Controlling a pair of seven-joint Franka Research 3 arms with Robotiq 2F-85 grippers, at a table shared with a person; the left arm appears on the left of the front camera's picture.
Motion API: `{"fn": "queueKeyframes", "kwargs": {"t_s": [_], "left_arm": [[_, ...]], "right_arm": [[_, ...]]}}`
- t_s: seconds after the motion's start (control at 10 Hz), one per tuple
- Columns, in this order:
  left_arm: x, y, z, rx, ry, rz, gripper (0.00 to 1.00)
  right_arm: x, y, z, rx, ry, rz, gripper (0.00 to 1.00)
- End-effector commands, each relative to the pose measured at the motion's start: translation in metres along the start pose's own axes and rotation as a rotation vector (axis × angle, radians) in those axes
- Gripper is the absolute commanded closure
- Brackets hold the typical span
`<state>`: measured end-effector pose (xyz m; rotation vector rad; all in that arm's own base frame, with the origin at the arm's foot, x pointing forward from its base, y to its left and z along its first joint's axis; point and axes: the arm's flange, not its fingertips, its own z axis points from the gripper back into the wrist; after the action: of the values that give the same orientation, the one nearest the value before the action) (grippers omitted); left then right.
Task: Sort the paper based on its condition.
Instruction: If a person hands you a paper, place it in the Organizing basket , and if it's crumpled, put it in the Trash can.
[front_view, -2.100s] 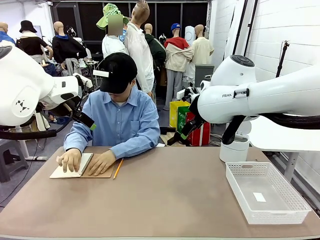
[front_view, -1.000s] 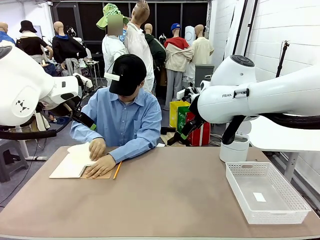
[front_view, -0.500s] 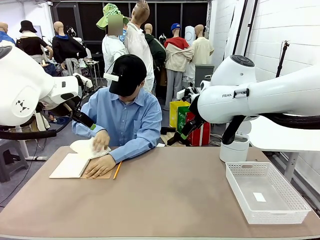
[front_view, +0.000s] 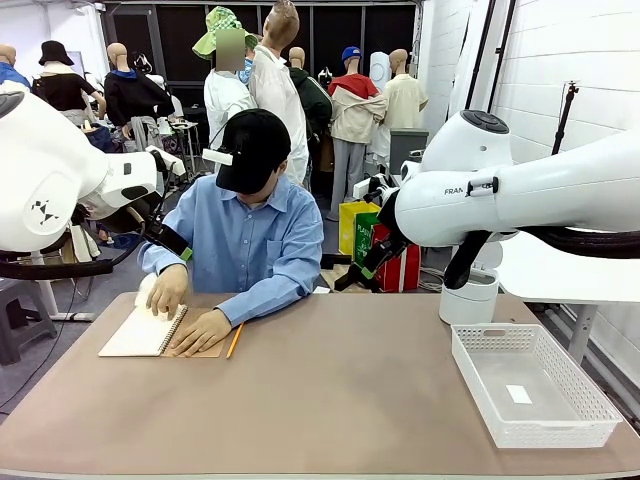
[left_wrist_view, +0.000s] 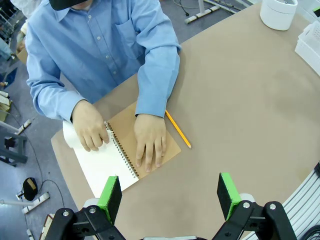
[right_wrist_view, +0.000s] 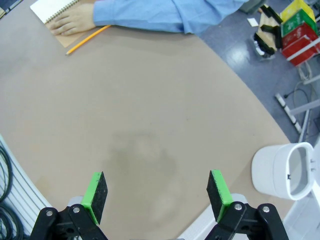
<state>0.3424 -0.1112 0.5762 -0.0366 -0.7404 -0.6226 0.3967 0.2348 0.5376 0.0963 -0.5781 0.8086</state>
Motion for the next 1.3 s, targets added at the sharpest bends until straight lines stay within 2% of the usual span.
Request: {"fn": "queueKeyframes", "kwargs": {"t_s": [0.0,1.2], "left_arm": [[0.0,0.0008,0.0007,0.0,-0.002,0.001,0.0],[0.0,0.0008,0.0007,0.0,-0.002,0.001,0.0]], "right_arm": [[0.0002,0.0,-0.0001,-0.005,0.003,0.0,0.0],[0.0002,0.0,-0.0001,-0.005,0.003,0.0,0.0]]}}
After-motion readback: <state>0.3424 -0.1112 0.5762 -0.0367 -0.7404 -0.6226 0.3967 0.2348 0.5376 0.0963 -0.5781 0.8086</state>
